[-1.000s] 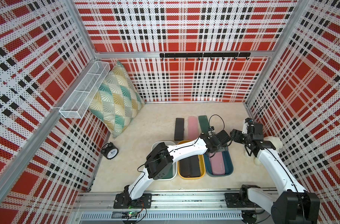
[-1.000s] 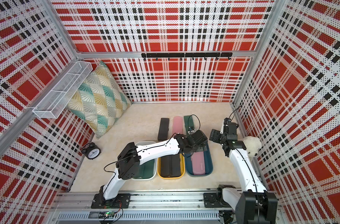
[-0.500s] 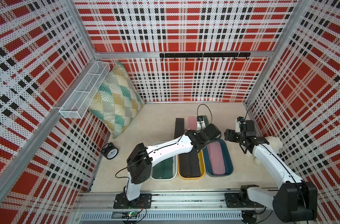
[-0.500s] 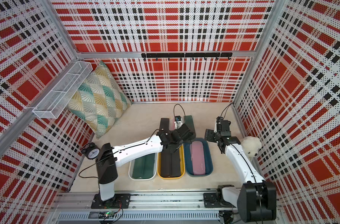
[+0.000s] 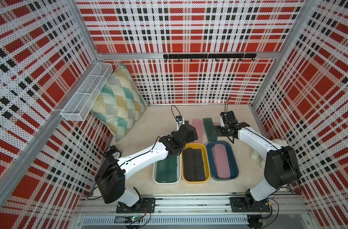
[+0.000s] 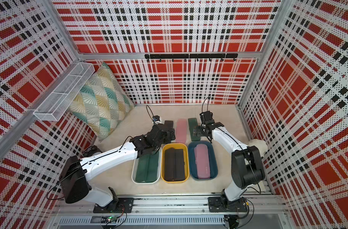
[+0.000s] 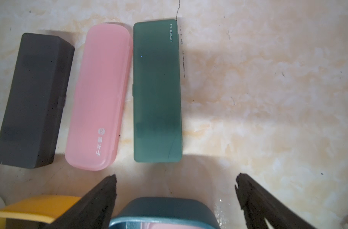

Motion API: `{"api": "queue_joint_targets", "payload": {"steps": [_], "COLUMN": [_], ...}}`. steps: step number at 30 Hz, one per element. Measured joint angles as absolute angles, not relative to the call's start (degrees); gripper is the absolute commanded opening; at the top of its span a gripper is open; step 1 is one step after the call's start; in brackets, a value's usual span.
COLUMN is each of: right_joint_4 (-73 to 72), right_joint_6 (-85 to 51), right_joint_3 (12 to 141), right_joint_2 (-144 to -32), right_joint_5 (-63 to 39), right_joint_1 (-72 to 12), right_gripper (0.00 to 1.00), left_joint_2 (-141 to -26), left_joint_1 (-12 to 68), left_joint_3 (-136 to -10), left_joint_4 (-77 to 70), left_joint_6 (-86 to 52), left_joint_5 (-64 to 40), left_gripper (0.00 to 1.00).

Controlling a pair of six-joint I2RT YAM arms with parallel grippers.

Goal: Place the pencil cases by color into the storage box
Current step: Pick up the pencil case from the center of the board.

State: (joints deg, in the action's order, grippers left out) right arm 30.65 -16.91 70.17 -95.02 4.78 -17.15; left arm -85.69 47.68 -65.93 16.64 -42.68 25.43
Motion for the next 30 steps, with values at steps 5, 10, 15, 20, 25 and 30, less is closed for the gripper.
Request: {"api": "queue_joint_targets", "payload": {"steps": [5, 10, 15, 20, 25, 30], "right_joint_4": [31.5, 33.1, 34.6, 35.9, 36.6, 36.8], "right_joint_6": [-17.6, -17.7, -17.7, -17.7, -17.7, -17.7], "right_joint_3": [76.6, 82.5, 87.3, 90.3, 92.9, 93.7], "right_joint_2": [-101.6, -108.4, -113.6, -116.5, -119.4, -121.6], "right_joint_5": [6.2, 6.8, 6.9, 7.1, 7.1, 7.1], "right_joint_1": [-17.9, -19.1, -19.7, -19.7, -19.7, -19.8], "right_gripper": [1.0, 1.0, 1.0, 1.0, 1.0, 1.0], "left_joint_2": [-84.4, -84.2, -83.7, -83.0, -82.9, -82.9], "left_joint_1": [43.7, 41.0, 38.6, 36.7, 36.1, 35.9], "left_joint_3": [-65.2, -64.8, -63.5, -61.7, -60.7, -60.7], "left_joint_4": [13.1, 11.1, 9.8, 8.1, 7.3, 6.8], "left_joint_6": [-40.6, -38.9, -38.0, -37.7, -37.6, -37.6], "left_joint_5": [22.5, 20.0, 17.5, 15.5, 14.2, 13.6], "left_gripper": [0.94, 0.94, 0.94, 0.94, 0.94, 0.94]}}
